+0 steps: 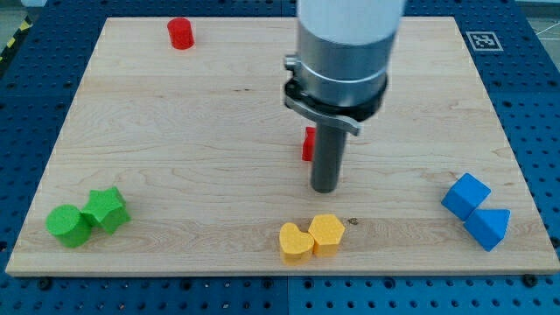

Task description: Push the red star towards the right

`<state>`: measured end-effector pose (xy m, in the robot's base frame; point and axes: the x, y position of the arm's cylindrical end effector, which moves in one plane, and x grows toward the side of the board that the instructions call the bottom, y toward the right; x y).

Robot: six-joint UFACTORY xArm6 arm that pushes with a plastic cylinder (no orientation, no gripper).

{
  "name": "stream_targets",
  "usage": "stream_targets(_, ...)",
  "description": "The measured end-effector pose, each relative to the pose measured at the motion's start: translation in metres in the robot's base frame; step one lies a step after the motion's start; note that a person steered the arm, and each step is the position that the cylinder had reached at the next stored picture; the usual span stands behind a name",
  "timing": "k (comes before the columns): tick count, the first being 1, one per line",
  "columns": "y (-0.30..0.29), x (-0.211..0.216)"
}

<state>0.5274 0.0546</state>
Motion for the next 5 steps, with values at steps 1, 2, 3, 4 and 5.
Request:
stream_targets(1,-0.035,0.022)
stream_targets(2,-0.074,0.022)
stream_targets(3,-0.055,-0.030)
stream_targets(4,-0.051,-0.042)
stream_targets(5,-0.028,-0.057)
